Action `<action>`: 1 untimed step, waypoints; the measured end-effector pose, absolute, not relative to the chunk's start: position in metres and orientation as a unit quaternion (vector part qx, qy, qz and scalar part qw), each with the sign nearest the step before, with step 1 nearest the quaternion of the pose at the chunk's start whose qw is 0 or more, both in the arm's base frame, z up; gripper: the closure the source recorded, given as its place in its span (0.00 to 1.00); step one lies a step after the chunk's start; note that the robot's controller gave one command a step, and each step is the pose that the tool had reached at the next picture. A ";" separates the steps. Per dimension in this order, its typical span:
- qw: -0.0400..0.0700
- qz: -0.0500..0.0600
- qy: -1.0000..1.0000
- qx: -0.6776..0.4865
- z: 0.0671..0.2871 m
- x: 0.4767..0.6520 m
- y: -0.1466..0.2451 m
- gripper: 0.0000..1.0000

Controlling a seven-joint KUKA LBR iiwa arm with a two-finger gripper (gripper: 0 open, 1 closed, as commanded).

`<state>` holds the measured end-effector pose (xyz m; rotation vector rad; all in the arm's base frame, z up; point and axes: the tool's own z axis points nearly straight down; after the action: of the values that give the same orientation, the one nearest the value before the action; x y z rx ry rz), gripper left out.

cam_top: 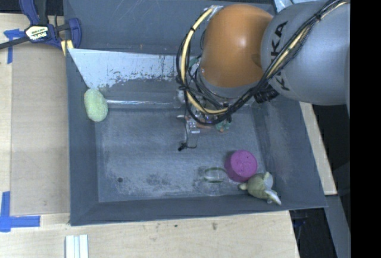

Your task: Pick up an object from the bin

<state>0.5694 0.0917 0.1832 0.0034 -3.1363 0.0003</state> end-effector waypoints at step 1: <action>-0.002 0.000 -1.000 0.000 0.188 0.571 0.091 0.00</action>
Offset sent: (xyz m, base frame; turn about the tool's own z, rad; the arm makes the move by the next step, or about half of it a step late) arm 0.0585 -0.1046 -0.1132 0.0044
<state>0.5711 0.0913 0.1881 -0.0002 -3.1450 -0.0011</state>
